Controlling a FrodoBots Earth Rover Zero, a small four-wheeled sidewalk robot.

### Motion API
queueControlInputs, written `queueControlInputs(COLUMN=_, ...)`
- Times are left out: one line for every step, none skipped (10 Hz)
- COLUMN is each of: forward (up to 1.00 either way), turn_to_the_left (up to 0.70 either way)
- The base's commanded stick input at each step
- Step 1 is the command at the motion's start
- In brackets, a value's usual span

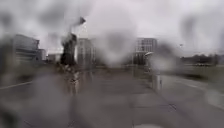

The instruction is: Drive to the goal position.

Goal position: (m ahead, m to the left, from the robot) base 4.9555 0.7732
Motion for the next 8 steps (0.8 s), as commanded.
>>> queueControlInputs(forward=0.07, turn_to_the_left=0.00)
queueControlInputs(forward=0.07, turn_to_the_left=0.00)
queueControlInputs(forward=0.07, turn_to_the_left=0.00)
queueControlInputs(forward=0.07, turn_to_the_left=0.00)
queueControlInputs(forward=0.07, turn_to_the_left=0.00)
queueControlInputs(forward=0.07, turn_to_the_left=0.00)
queueControlInputs(forward=0.07, turn_to_the_left=0.00)
queueControlInputs(forward=0.07, turn_to_the_left=0.00)
